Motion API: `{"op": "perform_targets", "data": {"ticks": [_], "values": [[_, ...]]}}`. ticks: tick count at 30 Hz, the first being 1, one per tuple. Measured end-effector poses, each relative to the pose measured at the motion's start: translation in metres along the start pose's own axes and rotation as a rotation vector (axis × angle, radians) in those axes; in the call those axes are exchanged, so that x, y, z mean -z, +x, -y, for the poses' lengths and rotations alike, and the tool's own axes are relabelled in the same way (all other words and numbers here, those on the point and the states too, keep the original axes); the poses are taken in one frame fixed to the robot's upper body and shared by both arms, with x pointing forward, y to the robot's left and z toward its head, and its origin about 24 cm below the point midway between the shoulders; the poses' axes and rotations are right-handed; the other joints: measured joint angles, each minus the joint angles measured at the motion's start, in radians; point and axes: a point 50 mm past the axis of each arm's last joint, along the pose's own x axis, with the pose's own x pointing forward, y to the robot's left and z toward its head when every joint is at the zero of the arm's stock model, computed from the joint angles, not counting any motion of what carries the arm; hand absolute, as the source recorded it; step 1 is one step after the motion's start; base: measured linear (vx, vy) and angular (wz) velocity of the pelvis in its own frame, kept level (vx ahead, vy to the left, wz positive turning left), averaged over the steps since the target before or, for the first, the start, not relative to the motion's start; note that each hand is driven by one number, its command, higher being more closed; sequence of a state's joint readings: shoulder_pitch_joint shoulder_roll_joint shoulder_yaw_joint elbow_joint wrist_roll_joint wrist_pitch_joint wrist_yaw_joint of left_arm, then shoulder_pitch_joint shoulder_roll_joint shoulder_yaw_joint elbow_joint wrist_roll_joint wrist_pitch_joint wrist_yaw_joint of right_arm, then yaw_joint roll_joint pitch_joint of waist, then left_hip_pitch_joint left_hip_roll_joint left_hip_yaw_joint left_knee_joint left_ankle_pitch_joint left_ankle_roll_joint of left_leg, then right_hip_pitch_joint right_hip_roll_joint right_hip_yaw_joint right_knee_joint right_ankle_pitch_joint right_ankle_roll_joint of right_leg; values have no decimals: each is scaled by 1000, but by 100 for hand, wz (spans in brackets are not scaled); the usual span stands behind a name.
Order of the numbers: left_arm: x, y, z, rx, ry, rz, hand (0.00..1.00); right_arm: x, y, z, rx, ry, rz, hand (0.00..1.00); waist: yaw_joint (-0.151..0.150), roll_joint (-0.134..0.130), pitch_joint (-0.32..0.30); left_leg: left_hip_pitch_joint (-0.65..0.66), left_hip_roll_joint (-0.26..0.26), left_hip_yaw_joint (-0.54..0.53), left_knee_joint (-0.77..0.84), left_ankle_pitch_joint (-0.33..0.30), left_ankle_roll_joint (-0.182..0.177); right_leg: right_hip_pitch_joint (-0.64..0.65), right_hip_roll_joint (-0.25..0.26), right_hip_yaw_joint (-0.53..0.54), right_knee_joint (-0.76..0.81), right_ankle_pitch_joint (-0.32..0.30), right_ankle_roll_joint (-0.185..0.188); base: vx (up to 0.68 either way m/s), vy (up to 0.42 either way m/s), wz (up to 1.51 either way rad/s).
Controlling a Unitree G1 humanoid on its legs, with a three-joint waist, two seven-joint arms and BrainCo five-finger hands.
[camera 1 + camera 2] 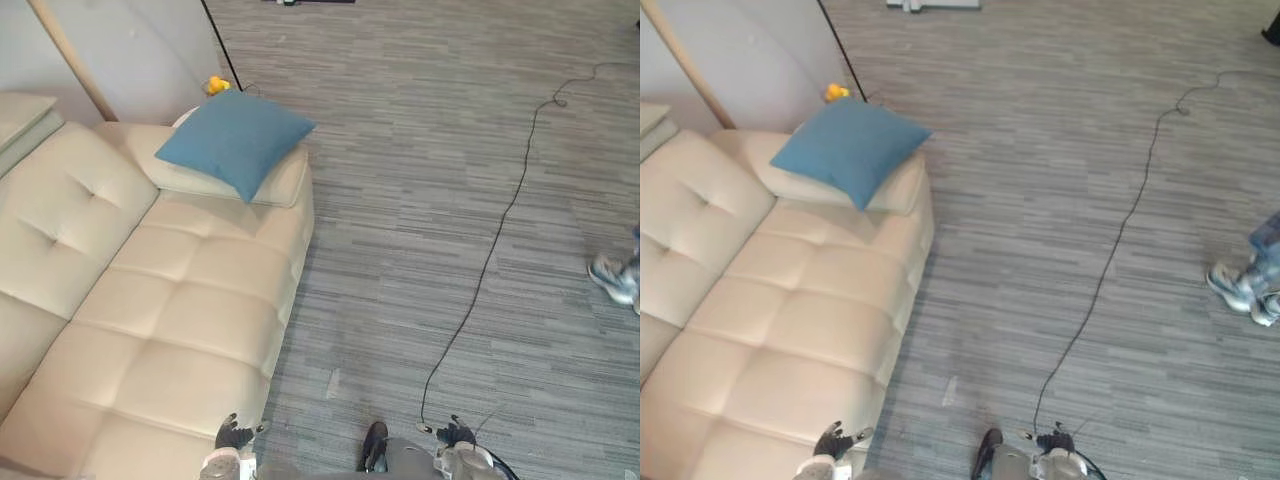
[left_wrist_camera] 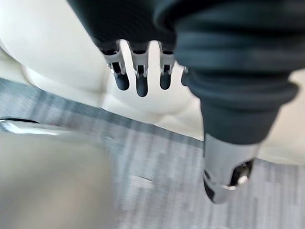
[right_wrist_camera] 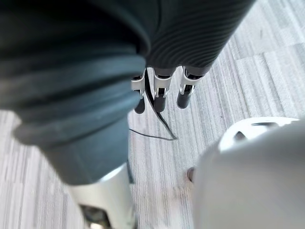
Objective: Pick up cushions and gather them together orderly.
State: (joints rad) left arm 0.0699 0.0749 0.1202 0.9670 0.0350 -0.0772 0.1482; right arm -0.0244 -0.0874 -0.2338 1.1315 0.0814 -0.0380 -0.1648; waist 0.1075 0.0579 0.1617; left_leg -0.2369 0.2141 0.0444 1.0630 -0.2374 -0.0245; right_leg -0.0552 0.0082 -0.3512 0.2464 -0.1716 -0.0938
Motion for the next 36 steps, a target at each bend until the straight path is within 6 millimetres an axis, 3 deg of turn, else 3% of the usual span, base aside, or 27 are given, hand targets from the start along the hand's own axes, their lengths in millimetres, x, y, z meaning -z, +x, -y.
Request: {"op": "perform_targets", "data": {"ticks": [3, 5, 7, 8, 9, 10, 12, 13, 15, 16, 17, 19, 21, 23, 25, 27, 29, 30, 31, 33, 34, 36], "values": [[-3, 0, -3, -6, 5, 17, 0, -4, 1, -1, 2, 7, 8, 0, 14, -14, 7, -90, -57, 89, -225, -34, 11, 79, -5, 29, -89, -5, 17, 401, -79, -33], [-1, 0, -3, -6, 8, 13, 0, -9, 2, -3, 0, 8, 19, 0, 20, -12, 9, -111, -103, 171, -535, 7, 12, 117, -16, 38, -135, -12, 32, 360, 43, -17], [2, -2, 0, 8, 26, 8, 0, -9, 1, -4, -1, 7, 19, 0, 36, -5, 6, -104, -136, 278, -838, 144, 14, 179, -15, 43, -188, -34, 72, 593, 130, -11], [4, -2, 0, 9, 27, 1, 0, -9, 1, -4, -2, 7, 19, 0, 53, -8, 5, -93, -144, 288, -868, 209, 29, 199, -17, 55, -200, -39, 90, 562, 134, -30], [5, -3, -1, 5, 23, -4, 0, -9, 1, -8, -11, 10, 21, 0, 68, -23, -3, -72, -166, 301, -882, 277, 95, 227, -34, 78, -217, -52, 111, 671, 101, -14], [6, -2, -7, -4, 30, -6, 0, -10, 1, -11, -23, 7, 28, 0, 67, -58, -13, -80, -203, 298, -849, 226, 150, 233, -70, 82, -207, -52, 139, 691, 102, 1], [7, -2, -7, -2, 32, -14, 0, -14, 1, -9, -22, 5, 40, 0, 64, -54, -14, -69, -201, 292, -772, 161, 147, 207, -91, 105, -54, -54, 169, 692, 154, 27], [9, -2, -7, -1, 37, -22, 0, -14, 1, -9, -23, 5, 40, 0, 55, -54, -14, -16, -207, 269, -755, 117, 145, 142, -125, 113, 200, -48, 245, 569, 157, 32], [8, -1, -7, 11, 42, -21, 0, -13, 1, -9, -25, 5, 40, 0, 45, -53, -12, 58, -219, 230, -769, 89, 137, 66, -156, 112, 446, -43, 273, 508, 98, 41], [8, -1, -6, 20, 57, -21, 0, -11, 1, -8, -26, 4, 35, 0, 45, -52, -11, 133, -227, 209, -812, 85, 134, 43, -176, 92, 536, -64, 255, 691, 77, 57], [9, -2, -3, 34, 74, -22, 0, -11, 1, -7, -25, 4, 35, 0, 40, -42, -8, 245, -226, 185, -875, 85, 134, 13, -201, 40, 559, -96, 201, 459, 42, 42], [7, -2, -2, 37, 77, -16, 0, -12, 1, -8, -28, 5, 41, 0, 33, -39, -7, 292, -223, 156, -900, 82, 129, -28, -205, 26, 516, -107, 183, 360, -9, 48], [3, 0, 0, 41, 76, -8, 0, -14, 1, -8, -27, 5, 47, 0, 7, -30, -2, 322, -207, 114, -911, 69, 117, -95, -193, 30, 402, -111, 172, 349, -112, 76], [3, 0, 3, 48, 75, -8, 0, -14, 1, -8, -29, 6, 47, 0, 0, -17, 7, 356, -176, 78, -927, 37, 84, -165, -153, 81, 227, -65, 178, 343, -172, 60], [2, 1, -1, 37, 82, -8, 0, -12, 0, -11, -34, 8, 44, 0, -3, -44, 20, 396, -170, 55, -929, -2, 45, -209, -137, 174, 13, 73, 173, 373, -270, 50], [6, 0, -7, 25, 98, -17, 0, -8, 0, -8, -29, 10, 34, 0, -18, -62, 16, 420, -172, 13, -915, -70, 2, -218, -135, 234, -19, 169, 173, 448, -432, 71], [13, -2, -1, 37, 94, -42, 0, -7, 0, 0, -14, 2, 33, 0, -29, -24, -10, 424, -118, -33, -879, -116, -24, -236, -101, 201, 84, 141, 140, 394, -361, 60], [18, -4, 5, 48, 84, -58, 0, -8, 1, 1, -11, 1, 36, 0, -25, -1, -23, 404, -88, -55, -833, -121, -33, -232, -80, 176, 92, 109, 125, 383, -294, 51], [17, -4, 5, 38, 55, -54, 0, -8, 1, -1, -19, 4, 38, 0, -27, 17, -29, 305, -63, -84, -639, -117, -38, -212, -69, 138, 86, 84, 111, 369, -297, 56], [13, -3, 5, 28, 27, -47, 0, -9, 1, 0, -17, 1, 42, 0, -29, 27, -11, 160, -19, -78, -347, -57, -36, -141, -56, 89, 53, 68, 91, 305, -259, 67], [10, -2, 5, 27, 29, -39, 0, -10, 1, -1, -17, 2, 43, 0, -25, 26, 1, 124, 2, -51, -249, -58, -33, -95, -50, 73, 34, 63, 81, 329, -207, 63], [5, -1, 5, 31, 38, -13, 0, -4, 0, -1, -16, 3, 25, 0, -10, 19, 5, 63, 18, 52, -219, -62, -32, 9, -51, 32, -42, 58, 76, 301, -155, 45]]}}
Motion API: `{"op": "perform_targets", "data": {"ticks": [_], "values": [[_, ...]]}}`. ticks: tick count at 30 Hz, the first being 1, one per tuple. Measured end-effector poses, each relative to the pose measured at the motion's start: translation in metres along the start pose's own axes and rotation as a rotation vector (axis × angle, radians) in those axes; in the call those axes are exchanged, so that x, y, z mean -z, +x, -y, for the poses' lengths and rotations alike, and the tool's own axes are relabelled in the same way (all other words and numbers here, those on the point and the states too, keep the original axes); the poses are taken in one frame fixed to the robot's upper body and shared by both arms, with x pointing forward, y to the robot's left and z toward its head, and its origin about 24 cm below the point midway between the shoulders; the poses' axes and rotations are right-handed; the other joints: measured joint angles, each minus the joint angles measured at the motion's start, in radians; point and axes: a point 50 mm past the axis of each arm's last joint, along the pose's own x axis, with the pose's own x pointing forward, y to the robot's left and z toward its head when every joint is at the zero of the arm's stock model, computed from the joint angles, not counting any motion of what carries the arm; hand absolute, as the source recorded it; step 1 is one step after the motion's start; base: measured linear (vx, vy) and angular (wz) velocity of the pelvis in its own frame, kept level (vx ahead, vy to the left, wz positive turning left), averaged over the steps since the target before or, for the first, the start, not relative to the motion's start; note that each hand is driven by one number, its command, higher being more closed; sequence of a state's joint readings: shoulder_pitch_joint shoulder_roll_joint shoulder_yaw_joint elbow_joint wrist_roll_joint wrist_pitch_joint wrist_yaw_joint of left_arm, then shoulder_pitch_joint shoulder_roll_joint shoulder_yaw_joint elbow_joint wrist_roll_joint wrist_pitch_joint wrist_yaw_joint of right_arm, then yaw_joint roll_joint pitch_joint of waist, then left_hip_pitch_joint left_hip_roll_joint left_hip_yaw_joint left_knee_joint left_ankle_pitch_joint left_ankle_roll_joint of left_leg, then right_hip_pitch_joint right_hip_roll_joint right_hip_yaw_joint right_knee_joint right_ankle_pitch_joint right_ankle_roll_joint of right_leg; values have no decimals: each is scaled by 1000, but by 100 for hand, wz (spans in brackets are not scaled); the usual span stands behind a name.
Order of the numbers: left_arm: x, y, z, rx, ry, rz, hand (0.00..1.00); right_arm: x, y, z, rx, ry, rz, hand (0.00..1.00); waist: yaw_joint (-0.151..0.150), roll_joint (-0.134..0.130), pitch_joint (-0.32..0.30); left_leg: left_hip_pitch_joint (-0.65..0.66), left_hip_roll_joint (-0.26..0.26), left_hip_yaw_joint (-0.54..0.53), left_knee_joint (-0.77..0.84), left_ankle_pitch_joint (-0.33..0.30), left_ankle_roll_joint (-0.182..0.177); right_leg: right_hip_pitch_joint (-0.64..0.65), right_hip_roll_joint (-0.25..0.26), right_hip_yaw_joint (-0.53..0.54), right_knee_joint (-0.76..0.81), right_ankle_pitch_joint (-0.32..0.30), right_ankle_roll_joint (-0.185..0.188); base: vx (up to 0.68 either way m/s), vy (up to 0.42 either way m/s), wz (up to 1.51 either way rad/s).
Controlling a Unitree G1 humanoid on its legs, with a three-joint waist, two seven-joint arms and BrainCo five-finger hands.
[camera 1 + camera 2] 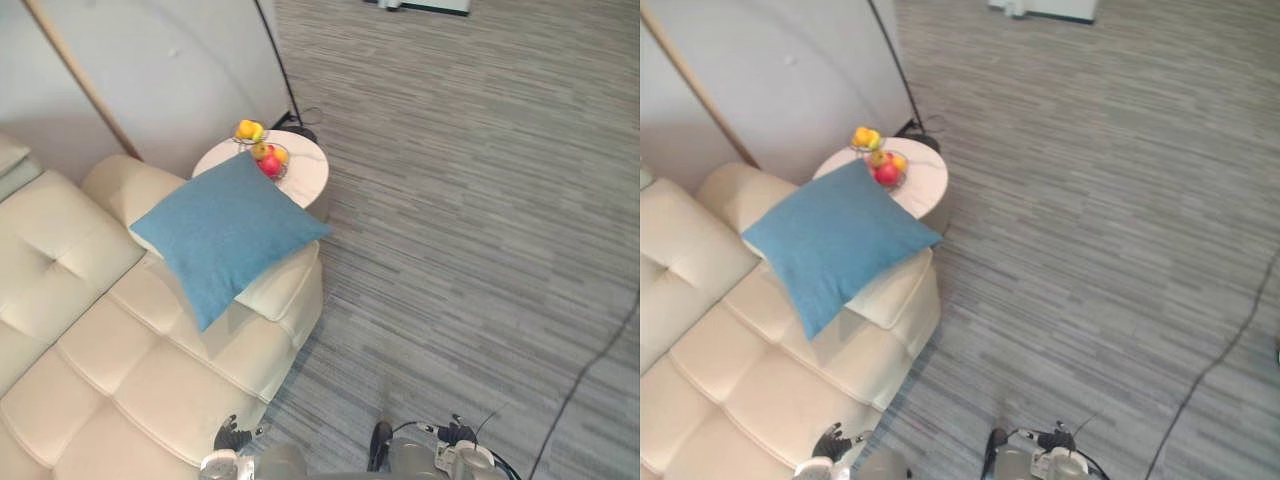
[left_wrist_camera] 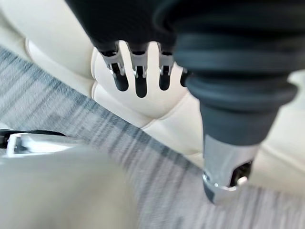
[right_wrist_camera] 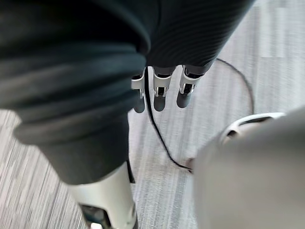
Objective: Pick up cushions and gather them together orderly.
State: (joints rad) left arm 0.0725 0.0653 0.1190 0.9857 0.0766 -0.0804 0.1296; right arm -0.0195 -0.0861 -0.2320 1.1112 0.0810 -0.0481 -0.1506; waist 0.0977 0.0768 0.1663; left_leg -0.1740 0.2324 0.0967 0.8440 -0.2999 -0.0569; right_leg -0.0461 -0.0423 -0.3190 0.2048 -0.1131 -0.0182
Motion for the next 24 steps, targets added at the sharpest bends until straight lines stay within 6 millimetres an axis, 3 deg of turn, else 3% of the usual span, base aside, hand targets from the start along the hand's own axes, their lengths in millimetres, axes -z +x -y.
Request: {"op": "perform_targets", "data": {"ticks": [2, 3, 4, 5, 9, 11, 14, 15, 16, 20, 22, 24], "values": [[-2, 0, 2, 11, 20, 11, 0, -4, 1, -3, -7, 3, 10, 0, 4, -4, 0, -33, -34, 55, -141, -4, 9, 40, -13, -24, -49, 2, 7, 257, -66, 42], [-4, 1, 3, 15, 26, 16, 0, -7, 1, -4, -7, 4, 15, 0, 6, -4, 0, -54, -66, 77, -299, 12, 17, 56, -25, -48, -76, 4, 17, 318, 15, 51], [-5, 1, 3, 16, 27, 16, 0, -7, 1, -3, -6, 4, 17, 0, 6, -4, 0, -52, -78, 104, -395, 53, 15, 65, -29, -64, -82, 5, 26, 345, 67, 65], [-5, 2, 2, 13, 24, 15, 0, -7, 1, -3, -1, 4, 15, 0, 9, -10, 4, -49, -91, 155, -507, 184, 27, 81, -38, -91, -89, -6, 47, 285, 76, 51], [-10, 5, -12, -13, 59, 29, 0, -8, 0, -18, -35, 20, 17, 0, 14, -73, 10, -17, -166, 136, -562, 192, 36, 119, -94, -146, -104, -21, 82, 253, 85, 52], [-9, 5, -13, -15, 61, 26, 0, -7, 0, -16, -31, 23, 13, 0, 14, -83, 11, 23, -198, 107, -586, 190, 39, 149, -121, -176, -61, -24, 96, 284, 119, 62], [-7, 4, -10, -1, 78, 21, 0, -5, -1, -16, -27, 36, 9, 0, 15, -75, 6, 91, -224, 52, -616, 169, 72, 109, -196, -191, 218, -33, 121, 204, 119, 64], [-7, 4, -9, 1, 83, 20, 0, -4, -1, -17, -30, 40, 9, 0, 12, -75, 6, 119, -236, 23, -630, 154, 94, 56, -234, -163, 378, -26, 112, 183, 66, 82], [-7, 4, -12, -1, 92, 17, 0, 0, -3, -19, -40, 46, 6, 0, 9, -80, 5, 136, -250, -11, -633, 143, 105, -9, -250, -78, 501, -64, 111, 205, 41, 85], [-5, 4, -12, -4, 88, 12, 0, 4, -5, -18, -40, 51, 4, 0, 8, -82, -3, 187, -257, -100, -636, 120, 104, -102, -176, 93, 473, -150, 108, 205, -12, 74], [-6, 4, -12, -7, 83, 14, 0, 2, -5, -19, -46, 64, 15, 0, -4, -81, -6, 193, -248, -169, -634, 109, 87, -143, -95, 232, 335, -152, 108, 208, -168, 91], [-6, 4, -13, -10, 81, 14, 0, 3, -6, -20, -47, 79, 14, 0, -6, -87, -11, 193, -245, -210, -629, 98, 68, -154, -55, 315, 249, -120, 104, 161, -222, 87]]}}
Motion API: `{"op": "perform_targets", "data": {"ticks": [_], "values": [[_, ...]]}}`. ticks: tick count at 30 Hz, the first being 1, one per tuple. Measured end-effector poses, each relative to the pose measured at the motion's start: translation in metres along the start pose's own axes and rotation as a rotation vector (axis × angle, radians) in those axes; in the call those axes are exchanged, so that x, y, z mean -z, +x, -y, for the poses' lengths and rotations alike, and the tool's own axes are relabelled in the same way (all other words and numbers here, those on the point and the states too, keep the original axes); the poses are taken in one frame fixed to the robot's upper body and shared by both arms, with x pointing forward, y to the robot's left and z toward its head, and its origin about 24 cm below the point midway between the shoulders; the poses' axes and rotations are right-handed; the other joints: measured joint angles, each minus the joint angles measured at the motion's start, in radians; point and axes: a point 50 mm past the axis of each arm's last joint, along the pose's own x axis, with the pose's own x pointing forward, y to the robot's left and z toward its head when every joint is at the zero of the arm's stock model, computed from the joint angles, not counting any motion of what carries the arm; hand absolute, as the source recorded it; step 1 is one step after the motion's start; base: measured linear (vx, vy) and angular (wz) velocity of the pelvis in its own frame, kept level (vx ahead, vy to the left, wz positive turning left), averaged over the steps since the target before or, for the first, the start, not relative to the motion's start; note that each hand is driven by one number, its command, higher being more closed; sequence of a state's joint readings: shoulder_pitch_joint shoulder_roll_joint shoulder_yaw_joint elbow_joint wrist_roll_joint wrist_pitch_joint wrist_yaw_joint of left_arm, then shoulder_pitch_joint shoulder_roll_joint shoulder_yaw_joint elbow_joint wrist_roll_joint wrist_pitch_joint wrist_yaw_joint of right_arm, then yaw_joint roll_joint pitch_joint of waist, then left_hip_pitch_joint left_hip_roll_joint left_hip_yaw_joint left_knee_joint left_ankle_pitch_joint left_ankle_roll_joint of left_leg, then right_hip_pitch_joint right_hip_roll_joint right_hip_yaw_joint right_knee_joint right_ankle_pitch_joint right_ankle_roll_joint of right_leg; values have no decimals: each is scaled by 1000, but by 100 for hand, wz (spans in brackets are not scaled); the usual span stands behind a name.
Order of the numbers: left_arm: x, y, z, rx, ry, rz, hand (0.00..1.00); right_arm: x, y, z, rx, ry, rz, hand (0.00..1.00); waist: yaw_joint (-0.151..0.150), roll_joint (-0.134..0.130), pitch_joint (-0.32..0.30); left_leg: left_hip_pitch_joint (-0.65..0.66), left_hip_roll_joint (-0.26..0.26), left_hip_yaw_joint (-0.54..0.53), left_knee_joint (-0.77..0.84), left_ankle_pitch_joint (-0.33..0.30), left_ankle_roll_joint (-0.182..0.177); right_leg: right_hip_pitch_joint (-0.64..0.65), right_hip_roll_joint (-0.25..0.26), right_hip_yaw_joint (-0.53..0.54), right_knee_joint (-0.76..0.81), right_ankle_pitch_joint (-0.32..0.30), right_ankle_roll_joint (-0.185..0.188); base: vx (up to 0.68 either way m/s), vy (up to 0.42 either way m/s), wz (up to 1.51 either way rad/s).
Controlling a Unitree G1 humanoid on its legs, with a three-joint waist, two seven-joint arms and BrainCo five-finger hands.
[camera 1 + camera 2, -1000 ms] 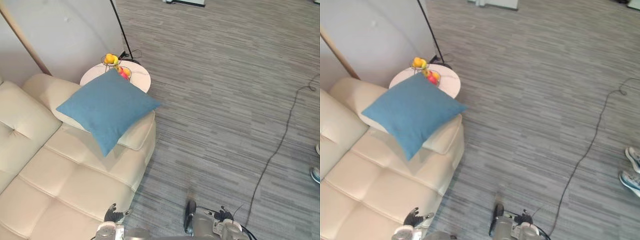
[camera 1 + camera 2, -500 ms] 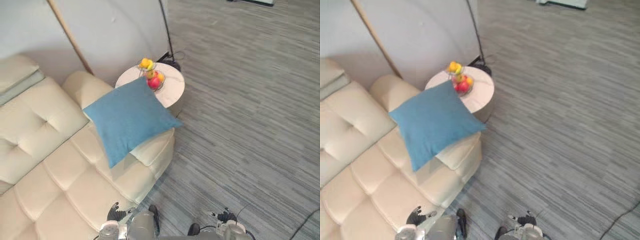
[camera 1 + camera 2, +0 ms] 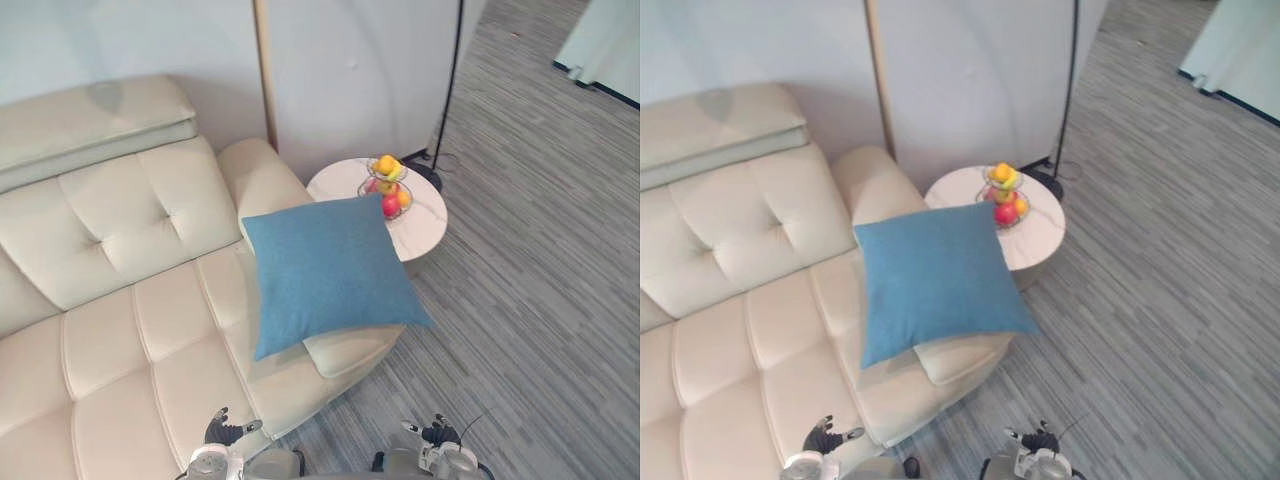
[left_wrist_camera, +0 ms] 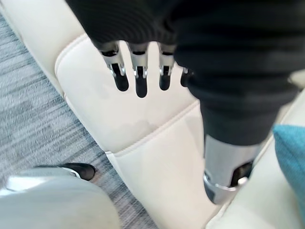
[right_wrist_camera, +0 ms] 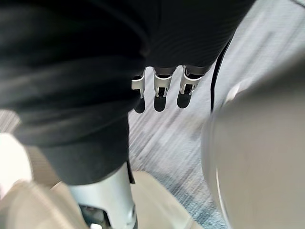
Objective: Pick up cushions and gather them together orderly.
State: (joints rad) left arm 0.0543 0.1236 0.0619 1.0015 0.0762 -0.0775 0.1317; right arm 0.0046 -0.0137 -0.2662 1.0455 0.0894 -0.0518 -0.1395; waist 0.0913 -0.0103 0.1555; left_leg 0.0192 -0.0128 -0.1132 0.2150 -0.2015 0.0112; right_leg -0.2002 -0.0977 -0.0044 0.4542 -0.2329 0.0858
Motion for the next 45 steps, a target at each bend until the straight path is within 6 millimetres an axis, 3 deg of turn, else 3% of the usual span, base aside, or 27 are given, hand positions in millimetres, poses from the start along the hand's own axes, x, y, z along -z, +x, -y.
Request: {"op": "perform_targets", "data": {"ticks": [1, 2, 4, 5, 8, 10, 13, 17, 24, 28, 31, 32, 33, 38, 45], "values": [[1, 0, -3, -9, -2, -1, 0, 6, -2, 0, 1, 10, -13, 0, -1, -24, -14, -5, -14, -40, 9, -15, -24, 11, 1, 23, -88, 90, -18, 150, -286, 81], [2, 0, -5, -15, -5, -3, 0, 9, -3, -1, -1, 12, -22, 0, 0, -36, -20, -9, -21, -51, 11, -21, -32, 14, -10, 18, -106, 100, -16, 202, -375, 92], [4, -3, 8, 3, -53, -10, 0, 9, -3, 3, 8, 20, -21, 0, 3, 1, -55, -51, 9, -89, 43, -36, -52, 31, -3, -66, -127, 67, -31, 177, -271, 98], [0, -5, 25, 39, -81, -6, 0, 7, -2, 9, 21, 18, -15, 0, -5, 29, -63, -76, 36, -81, 64, -39, -59, 47, 3, -138, -145, 68, -34, 159, -195, 106], [-4, -6, 36, 64, -89, 6, 0, 6, -2, 8, 19, 33, -14, 0, -3, 36, -60, -87, 69, -7, 66, -21, -87, 81, 5, -206, -147, 65, -38, 77, -148, 82], [-5, -5, 36, 68, -80, 11, 0, 7, -2, 10, 28, 52, -17, 0, -10, 33, -59, -87, 92, 103, 61, -15, -84, 109, -3, -258, -150, 59, -50, 10, -80, 68], [-8, -4, 36, 81, -35, 27, 0, 6, -1, 14, 46, 78, -12, 0, -15, 15, -59, -89, 71, 213, 5, 45, -69, 129, -41, -309, -190, 53, -56, -30, 1, 62], [-6, -4, 31, 80, -2, 23, 0, 10, -3, 6, 28, 96, -23, 0, -16, 1, -54, -87, 59, 208, -31, 76, -60, 134, -41, -310, -226, 82, -48, -76, 36, 12], [-1, -3, 25, 67, -8, 2, 0, 9, -3, 17, 79, 96, -14, 0, -36, -2, -58, -8, 54, 218, -189, 155, -58, 186, -18, -297, -337, 141, -41, -102, 4, -5], [-5, -2, 14, 39, -13, 27, 0, -17, -5, 51, 159, 56, 124, 0, -39, 3, -61, 11, 57, 242, -255, 171, -65, 185, 1, -265, -383, 164, -40, -46, -2, -15], [-15, -4, -10, -18, -31, 103, 0, -58, -13, 90, 255, 21, 299, 0, -48, 8, -82, 23, 58, 261, -281, 172, -66, 186, 13, -232, -408, 166, -41, 61, 5, -21], [-28, -5, -24, -53, -44, 165, 0, -82, -19, 108, 304, -23, 395, 0, -54, 9, -88, 32, 57, 268, -284, 169, -67, 187, 16, -217, -410, 169, -42, 166, 15, -20], [-32, -6, -29, -63, -56, 188, 0, -93, -22, 113, 316, -43, 436, 0, -55, 10, -95, 35, 57, 272, -286, 171, -70, 187, 20, -210, -412, 176, -37, 223, 15, -22], [-57, -10, -33, -64, -76, 301, 0, -128, -28, 108, 310, -33, 562, 0, -75, 12, -106, 53, 54, 291, -284, 171, -66, 204, 25, -194, -441, 189, -47, 180, 6, -13], [-103, -12, -31, -58, -89, 458, 0, -162, -34, 78, 223, -64, 689, 0, -89, 12, -107, 52, 51, 293, -278, 165, -60, 205, 17, -185, -446, 191, -47, 62, 9, -2]]}}
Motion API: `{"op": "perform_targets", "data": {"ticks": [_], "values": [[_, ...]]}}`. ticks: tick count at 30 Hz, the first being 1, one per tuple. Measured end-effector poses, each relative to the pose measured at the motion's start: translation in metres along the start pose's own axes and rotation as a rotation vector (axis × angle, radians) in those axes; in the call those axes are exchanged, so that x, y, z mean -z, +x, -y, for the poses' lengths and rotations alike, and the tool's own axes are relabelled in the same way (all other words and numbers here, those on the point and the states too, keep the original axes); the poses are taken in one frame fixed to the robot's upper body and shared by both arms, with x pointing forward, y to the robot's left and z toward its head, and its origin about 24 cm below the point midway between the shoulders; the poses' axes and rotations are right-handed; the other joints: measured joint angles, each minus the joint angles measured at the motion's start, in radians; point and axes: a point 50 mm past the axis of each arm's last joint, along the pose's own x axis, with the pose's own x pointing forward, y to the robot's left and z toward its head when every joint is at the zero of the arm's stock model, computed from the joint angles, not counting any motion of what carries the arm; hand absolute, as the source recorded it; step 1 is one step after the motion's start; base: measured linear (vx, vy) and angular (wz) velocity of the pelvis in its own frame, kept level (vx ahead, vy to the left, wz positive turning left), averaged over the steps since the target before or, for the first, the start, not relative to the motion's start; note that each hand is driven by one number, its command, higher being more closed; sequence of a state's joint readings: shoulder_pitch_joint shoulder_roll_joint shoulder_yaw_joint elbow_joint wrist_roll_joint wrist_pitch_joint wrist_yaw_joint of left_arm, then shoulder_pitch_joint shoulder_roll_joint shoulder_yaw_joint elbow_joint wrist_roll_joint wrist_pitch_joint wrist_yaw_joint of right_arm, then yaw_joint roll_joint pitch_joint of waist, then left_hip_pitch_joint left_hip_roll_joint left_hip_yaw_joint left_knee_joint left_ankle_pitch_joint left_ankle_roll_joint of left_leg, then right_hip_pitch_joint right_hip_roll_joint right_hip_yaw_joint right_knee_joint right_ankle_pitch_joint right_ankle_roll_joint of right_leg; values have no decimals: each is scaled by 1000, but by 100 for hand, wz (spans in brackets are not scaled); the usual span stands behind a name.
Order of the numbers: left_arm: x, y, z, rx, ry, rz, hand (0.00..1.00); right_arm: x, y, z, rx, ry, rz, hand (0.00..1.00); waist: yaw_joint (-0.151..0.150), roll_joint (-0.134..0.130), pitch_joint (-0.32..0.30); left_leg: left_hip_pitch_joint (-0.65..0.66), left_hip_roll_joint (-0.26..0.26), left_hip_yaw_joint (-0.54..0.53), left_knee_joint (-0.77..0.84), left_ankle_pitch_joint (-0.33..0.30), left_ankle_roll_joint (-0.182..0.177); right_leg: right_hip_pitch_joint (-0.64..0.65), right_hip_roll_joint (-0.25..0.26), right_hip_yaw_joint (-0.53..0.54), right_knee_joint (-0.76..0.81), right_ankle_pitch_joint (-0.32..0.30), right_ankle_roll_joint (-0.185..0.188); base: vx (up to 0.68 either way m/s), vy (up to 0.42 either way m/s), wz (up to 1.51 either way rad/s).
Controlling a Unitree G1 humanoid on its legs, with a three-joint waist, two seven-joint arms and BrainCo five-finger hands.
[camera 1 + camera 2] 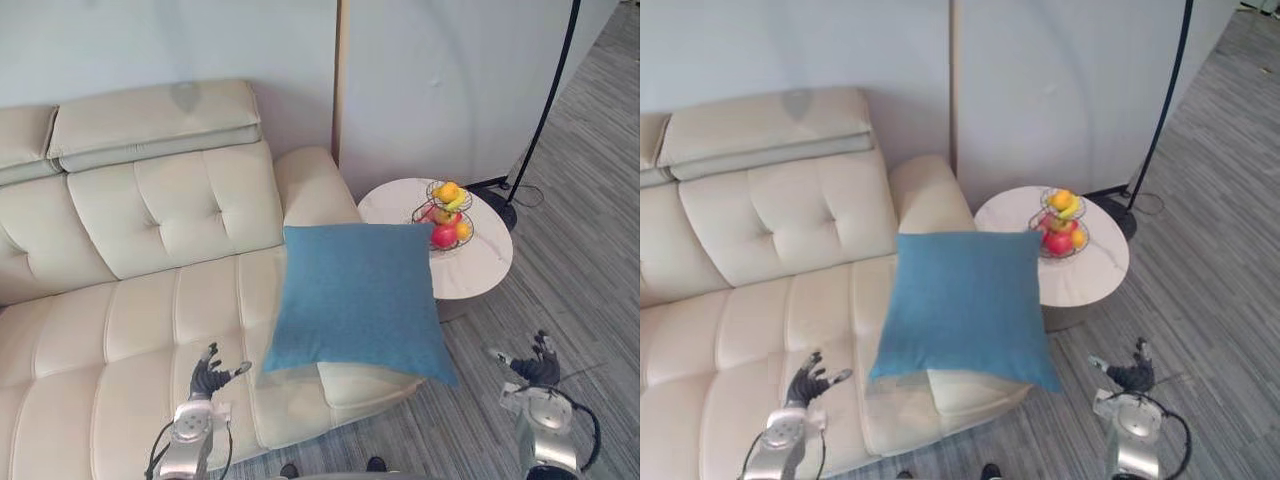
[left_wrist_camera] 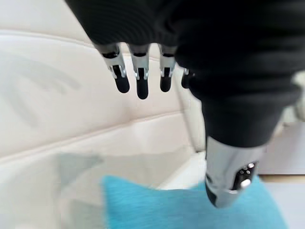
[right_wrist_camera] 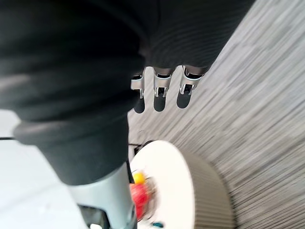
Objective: Pick up cushions and gather them together orderly.
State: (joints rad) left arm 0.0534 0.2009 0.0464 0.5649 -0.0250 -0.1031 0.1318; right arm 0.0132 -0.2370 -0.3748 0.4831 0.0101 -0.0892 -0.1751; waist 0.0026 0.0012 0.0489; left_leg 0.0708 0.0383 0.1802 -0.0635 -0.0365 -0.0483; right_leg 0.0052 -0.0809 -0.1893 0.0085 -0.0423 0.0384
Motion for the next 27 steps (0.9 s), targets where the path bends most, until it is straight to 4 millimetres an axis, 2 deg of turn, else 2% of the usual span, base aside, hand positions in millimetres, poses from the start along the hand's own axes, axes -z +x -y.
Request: {"op": "perform_targets", "data": {"ticks": [4, 9, 13, 16, 19, 20, 21, 23, 24, 27], "values": [[-20, 9, 13, 23, 7, 62, 0, -10, 3, -21, -69, -6, 32, 0, -4, 2, 6, -23, -4, 0, 4, -4, 4, -12, -2, 1, -18, 17, 6, -15, 4, 0], [-59, 23, 35, 49, -3, 172, 0, -41, 12, -60, -143, 31, 108, 0, -3, 7, 91, -138, -12, 1, 32, 1, 10, -108, -5, 11, -39, 65, 6, -135, 12, -4], [-77, 26, 51, 84, 9, 225, 0, -50, 12, -86, -201, 45, 114, 0, 0, 11, 131, -209, -13, 1, 56, 9, 21, -170, -9, 17, -39, 86, 4, -129, -2, -1], [-114, 36, 60, 83, 15, 318, 0, -74, 21, -104, -219, 82, 147, 0, 4, 10, 191, -271, -12, 5, 83, 16, 24, -224, -10, 28, -32, 107, -1, -111, -7, -7], [-154, 47, 67, 63, 35, 395, 0, -104, 27, -120, -239, 129, 199, 0, 4, 6, 222, -336, -11, 20, 103, 22, 27, -290, -12, 42, -29, 128, -7, -87, -3, -13], [-159, 48, 68, 61, 35, 406, 0, -107, 27, -121, -239, 134, 206, 0, 4, 5, 228, -343, -11, 22, 107, 22, 27, -295, -13, 45, -29, 130, -6, -51, -6, -10], [-175, 50, 70, 57, 33, 444, 0, -118, 28, -125, -240, 157, 227, 0, 3, 5, 249, -355, -10, 26, 114, 23, 27, -308, -13, 49, -29, 138, -7, -45, -8, -10], [-193, 50, 73, 51, 42, 488, 0, -130, 29, -129, -241, 184, 248, 0, 3, 6, 262, -376, -10, 31, 119, 24, 29, -330, -13, 58, -30, 147, -10, -51, -12, -11], [-204, 49, 75, 49, 53, 519, 100, -137, 29, -131, -244, 198, 262, 100, 3, 6, 266, -391, -9, 33, 119, 27, 30, -345, -13, 61, -30, 153, -11, -41, -16, -9], [-229, 48, 79, 43, 53, 575, 100, -154, 28, -137, -253, 242, 300, 100, 2, 5, 285, -416, -9, 38, 119, 37, 32, -373, -12, 69, -31, 166, -14, -51, -19, -5]]}}
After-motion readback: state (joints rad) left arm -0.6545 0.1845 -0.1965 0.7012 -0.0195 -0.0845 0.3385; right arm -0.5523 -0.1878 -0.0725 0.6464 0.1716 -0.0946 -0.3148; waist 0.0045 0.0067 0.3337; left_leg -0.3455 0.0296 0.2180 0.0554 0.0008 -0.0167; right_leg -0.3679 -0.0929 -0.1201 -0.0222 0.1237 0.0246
